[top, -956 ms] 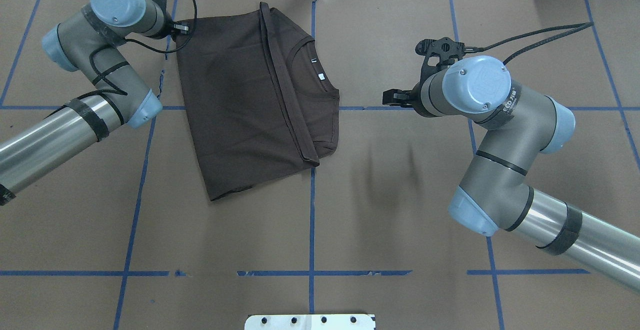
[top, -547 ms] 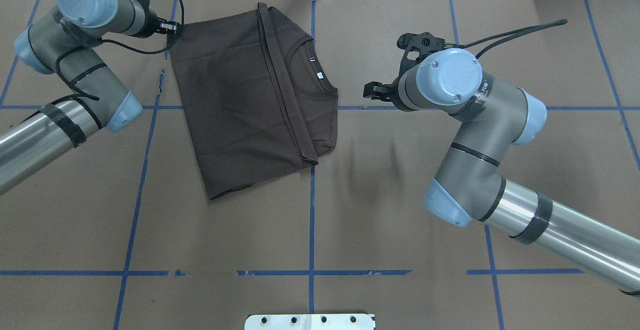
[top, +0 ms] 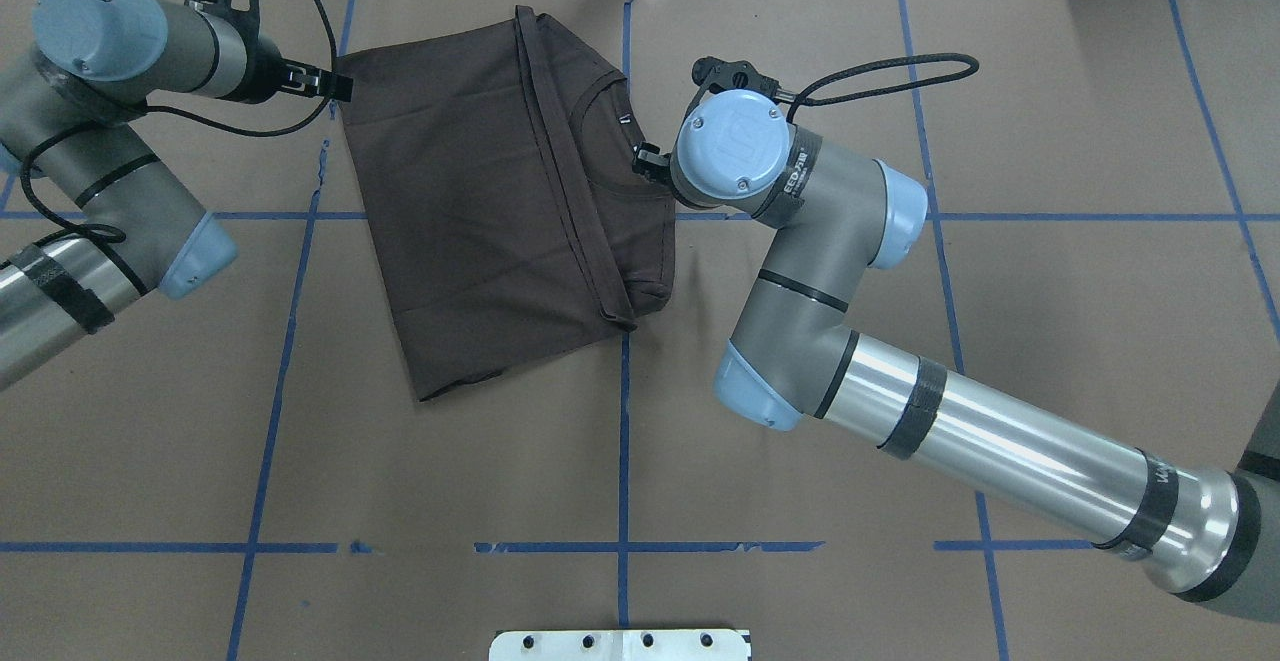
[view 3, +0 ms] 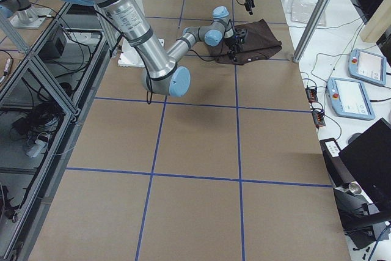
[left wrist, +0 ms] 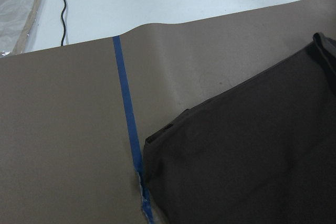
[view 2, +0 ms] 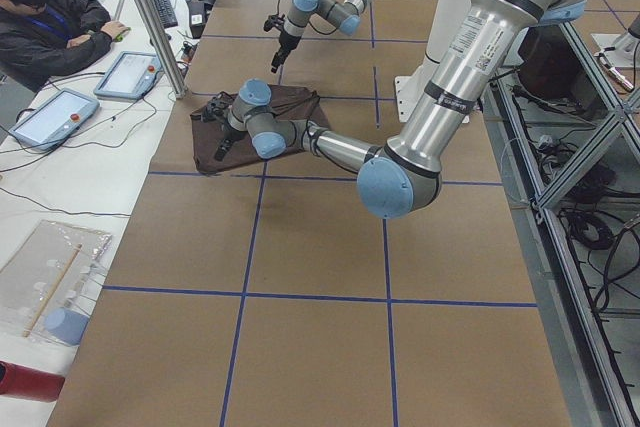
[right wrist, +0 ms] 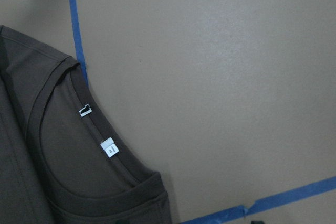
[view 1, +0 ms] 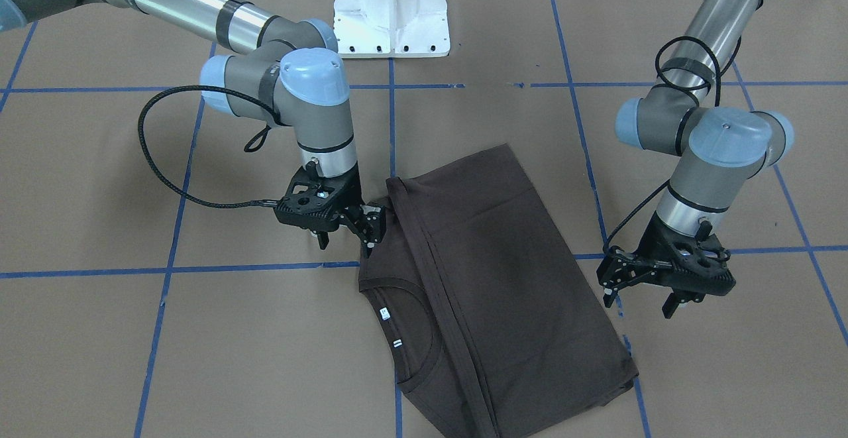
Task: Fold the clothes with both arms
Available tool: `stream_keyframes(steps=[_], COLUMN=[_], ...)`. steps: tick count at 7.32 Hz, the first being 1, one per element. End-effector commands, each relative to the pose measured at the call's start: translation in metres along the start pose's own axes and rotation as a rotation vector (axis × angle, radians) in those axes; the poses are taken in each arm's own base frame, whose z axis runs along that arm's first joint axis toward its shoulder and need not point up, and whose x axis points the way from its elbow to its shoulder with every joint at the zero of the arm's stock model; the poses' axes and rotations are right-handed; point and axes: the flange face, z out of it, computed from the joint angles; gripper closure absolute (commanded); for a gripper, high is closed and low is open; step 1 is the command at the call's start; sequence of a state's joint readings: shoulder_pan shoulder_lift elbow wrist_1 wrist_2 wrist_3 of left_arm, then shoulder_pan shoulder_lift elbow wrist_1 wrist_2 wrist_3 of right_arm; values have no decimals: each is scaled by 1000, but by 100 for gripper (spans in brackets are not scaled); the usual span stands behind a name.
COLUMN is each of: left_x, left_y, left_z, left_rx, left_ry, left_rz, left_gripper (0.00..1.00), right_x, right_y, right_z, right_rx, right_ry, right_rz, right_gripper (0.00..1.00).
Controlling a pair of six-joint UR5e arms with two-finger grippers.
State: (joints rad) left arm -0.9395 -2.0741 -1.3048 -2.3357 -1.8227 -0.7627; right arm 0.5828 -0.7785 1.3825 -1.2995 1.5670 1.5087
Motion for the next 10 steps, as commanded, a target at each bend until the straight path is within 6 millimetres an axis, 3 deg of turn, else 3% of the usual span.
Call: stream_keyframes(steps=[1, 3, 5, 10], left_x=[-1, 0, -1, -1], left_y=[2, 3, 3, 3], left_z=[-1, 0, 0, 0], left_rx=[-1, -3, -4, -4], left_ry=[2, 2, 1, 1], left_rz=[1, 1, 3, 4], left_gripper=[0, 0, 0, 0], right_x=[-6, -9, -19, -19], right_y=[26, 43, 50, 76], right_z=[16, 30, 31, 37], right_rx=[4, 42, 39, 64], right_ry=[28, 52, 51, 59], right_rz=[-8, -37, -37, -62], right_gripper=[35, 36, 37, 37])
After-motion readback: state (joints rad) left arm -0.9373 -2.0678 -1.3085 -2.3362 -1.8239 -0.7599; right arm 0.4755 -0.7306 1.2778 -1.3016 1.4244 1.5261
